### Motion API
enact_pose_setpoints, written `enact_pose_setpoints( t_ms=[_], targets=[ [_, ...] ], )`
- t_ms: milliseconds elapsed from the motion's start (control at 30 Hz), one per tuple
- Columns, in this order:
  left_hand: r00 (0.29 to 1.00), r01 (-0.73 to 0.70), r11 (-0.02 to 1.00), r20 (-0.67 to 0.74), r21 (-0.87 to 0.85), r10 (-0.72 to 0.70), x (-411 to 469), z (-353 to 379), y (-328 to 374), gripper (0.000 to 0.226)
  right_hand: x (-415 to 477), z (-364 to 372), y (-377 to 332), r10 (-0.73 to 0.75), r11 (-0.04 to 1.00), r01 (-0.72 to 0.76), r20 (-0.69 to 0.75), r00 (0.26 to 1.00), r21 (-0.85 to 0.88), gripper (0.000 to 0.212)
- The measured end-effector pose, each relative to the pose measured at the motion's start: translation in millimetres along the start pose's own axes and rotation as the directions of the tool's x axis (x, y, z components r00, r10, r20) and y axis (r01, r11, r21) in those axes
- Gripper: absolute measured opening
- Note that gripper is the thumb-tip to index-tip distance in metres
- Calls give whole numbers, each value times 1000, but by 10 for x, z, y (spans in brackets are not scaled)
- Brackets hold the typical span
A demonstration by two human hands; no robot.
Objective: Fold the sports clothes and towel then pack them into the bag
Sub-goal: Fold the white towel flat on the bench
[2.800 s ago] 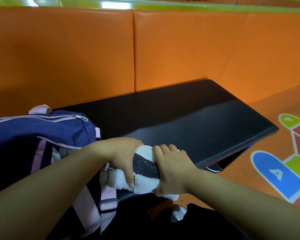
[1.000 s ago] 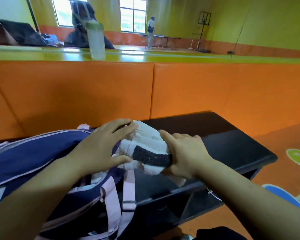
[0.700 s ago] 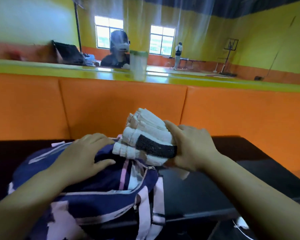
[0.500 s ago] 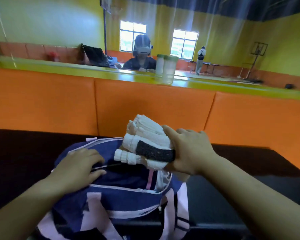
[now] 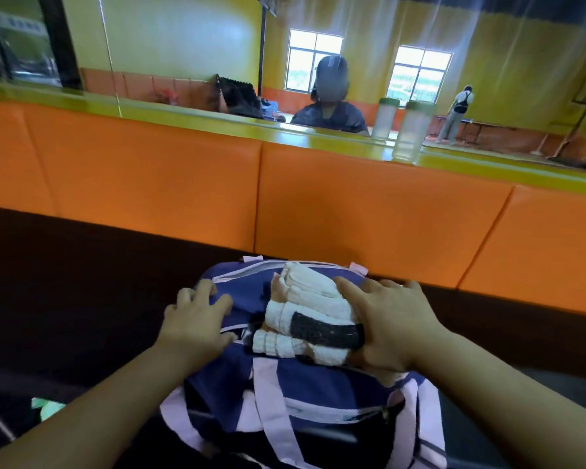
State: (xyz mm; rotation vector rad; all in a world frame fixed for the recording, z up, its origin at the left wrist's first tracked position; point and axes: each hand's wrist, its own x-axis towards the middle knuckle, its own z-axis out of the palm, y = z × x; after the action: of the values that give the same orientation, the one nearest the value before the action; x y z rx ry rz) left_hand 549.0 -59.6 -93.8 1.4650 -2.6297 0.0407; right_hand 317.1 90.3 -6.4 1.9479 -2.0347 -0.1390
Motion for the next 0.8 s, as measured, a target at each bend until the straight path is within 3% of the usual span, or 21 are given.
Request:
enact_pose_setpoints(
  t_ms=[67,200,300,433,600,667,800],
  targets=[
    [997,-20,1000,-79,22,22,40,33,-61,36,-7,22,-9,0,1000,1,11,1000,-9,104],
    [971,-199,978,-122,67,206,117,77,-206,38,25,46,-36,-15,1000,15,68,998,-9,106],
    [950,-305,949,-51,83,310,165,9,-185,28,62,47,-49,-24,1000,25,103,994,-8,102],
    [974,-224,962,77,157,215,241,-34,-131,33,78,-12,-26,-61,998,61,80,995,-10,100],
    [998,-8,1000,-64,-16,7,222,-283,-14,36,115,-121,59,-188,977,194,71,980,-93,100],
    [997,17,996,-73,-90,-24,237,-325,40,47,148,-184,77,-232,961,245,107,967,-126,102],
    [998,39,978,50,-204,-29,270,-359,86,74,240,-296,41,-294,937,312,123,948,-160,97]
  ],
)
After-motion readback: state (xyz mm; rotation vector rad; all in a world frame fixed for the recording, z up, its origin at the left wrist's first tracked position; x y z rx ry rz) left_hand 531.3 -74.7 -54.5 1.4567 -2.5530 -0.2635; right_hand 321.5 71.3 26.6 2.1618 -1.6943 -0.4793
